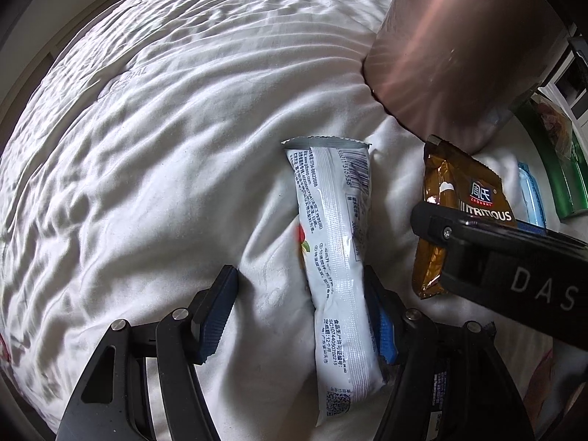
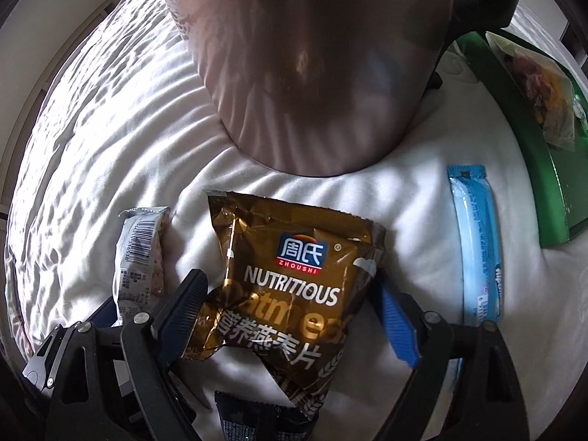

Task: Organize snacks
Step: 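Reach left tool to the white bar while right tool approaches the NUTRITIOUS packet, then close left tool on the white bar while right tool grasps the NUTRITIOUS packet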

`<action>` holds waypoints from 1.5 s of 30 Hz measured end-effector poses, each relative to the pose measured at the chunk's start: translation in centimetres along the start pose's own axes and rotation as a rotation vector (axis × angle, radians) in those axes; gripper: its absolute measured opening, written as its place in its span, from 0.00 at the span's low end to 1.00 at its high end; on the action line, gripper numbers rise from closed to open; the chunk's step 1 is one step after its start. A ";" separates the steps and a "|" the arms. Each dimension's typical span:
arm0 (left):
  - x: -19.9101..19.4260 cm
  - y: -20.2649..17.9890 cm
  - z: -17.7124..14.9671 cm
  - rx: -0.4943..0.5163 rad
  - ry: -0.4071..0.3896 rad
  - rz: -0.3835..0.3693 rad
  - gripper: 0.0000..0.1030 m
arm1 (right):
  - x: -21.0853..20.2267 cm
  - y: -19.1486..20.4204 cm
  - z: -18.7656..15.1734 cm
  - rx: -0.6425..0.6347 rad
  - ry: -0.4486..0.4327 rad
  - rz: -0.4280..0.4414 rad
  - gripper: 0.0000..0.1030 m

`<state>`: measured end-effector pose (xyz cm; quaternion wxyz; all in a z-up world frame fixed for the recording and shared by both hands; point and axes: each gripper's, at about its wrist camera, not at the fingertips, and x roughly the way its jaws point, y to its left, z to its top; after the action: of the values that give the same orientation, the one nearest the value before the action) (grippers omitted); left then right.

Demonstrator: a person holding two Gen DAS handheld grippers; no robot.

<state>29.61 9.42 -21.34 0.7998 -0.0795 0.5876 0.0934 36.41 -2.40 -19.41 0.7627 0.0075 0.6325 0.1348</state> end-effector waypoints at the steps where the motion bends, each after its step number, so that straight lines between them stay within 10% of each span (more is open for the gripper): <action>1: 0.2 0.0 0.1 -0.006 0.005 0.000 0.59 | 0.1 0.1 0.1 -0.006 0.000 -0.005 1.00; 10: 0.9 -0.2 1.0 -0.017 0.025 -0.033 0.32 | 0.8 1.1 0.2 -0.055 -0.007 -0.025 1.00; 15: 0.8 0.6 1.6 -0.031 0.035 -0.039 0.23 | 0.1 0.2 -0.3 -0.085 -0.015 -0.008 0.77; 23: 0.0 1.6 1.7 -0.056 0.035 -0.073 0.20 | -1.7 -1.4 -1.4 -0.134 -0.039 0.029 0.39; 45: -6.7 -0.3 -0.5 -0.052 -0.087 -0.008 0.19 | -9.1 -3.0 -4.2 -0.211 -0.167 0.132 0.18</action>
<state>27.30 8.62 -15.12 0.8226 -0.0985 0.5493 0.1091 31.50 -7.94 -12.05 0.7987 -0.0202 0.5473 0.2492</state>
